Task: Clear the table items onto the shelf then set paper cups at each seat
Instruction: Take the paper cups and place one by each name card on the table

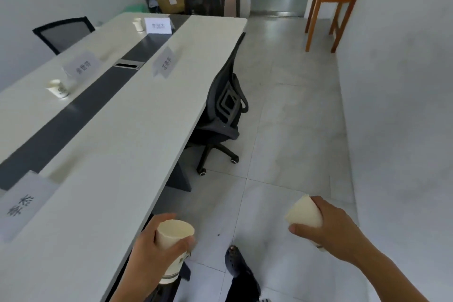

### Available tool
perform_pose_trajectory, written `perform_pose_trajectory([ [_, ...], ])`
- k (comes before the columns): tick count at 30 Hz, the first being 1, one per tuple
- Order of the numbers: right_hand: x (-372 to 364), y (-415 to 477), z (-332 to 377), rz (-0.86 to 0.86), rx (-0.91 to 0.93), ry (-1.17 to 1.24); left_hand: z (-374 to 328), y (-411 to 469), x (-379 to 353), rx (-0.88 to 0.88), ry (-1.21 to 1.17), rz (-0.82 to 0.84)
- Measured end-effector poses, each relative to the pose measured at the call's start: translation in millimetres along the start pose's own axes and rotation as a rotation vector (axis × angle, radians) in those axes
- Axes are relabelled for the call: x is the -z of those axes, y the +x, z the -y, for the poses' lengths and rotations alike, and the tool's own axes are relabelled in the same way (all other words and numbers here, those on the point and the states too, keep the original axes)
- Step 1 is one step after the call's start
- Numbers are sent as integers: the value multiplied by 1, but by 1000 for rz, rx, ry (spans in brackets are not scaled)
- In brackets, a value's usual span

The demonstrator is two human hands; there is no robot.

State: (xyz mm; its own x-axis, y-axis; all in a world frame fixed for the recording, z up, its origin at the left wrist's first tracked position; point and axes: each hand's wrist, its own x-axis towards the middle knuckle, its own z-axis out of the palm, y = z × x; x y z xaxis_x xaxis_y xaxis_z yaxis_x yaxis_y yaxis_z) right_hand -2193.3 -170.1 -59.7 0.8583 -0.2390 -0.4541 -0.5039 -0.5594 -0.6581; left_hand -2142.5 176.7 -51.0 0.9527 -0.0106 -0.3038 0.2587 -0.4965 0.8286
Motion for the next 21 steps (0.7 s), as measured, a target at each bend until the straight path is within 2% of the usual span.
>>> perform_pose_trajectory([
  [5, 11, 87, 66, 104, 85, -105, -14, 86, 8, 48, -52, -98],
  [9, 29, 146, 122, 108, 146, -119, -57, 153, 18, 12, -66, -111],
  [13, 31, 198, 162, 189, 185, -72, -82, 195, 38, 8, -95, -152],
  [21, 10, 333, 251, 489, 379, -147, -59, 229, 64, 259, -194, -475],
])
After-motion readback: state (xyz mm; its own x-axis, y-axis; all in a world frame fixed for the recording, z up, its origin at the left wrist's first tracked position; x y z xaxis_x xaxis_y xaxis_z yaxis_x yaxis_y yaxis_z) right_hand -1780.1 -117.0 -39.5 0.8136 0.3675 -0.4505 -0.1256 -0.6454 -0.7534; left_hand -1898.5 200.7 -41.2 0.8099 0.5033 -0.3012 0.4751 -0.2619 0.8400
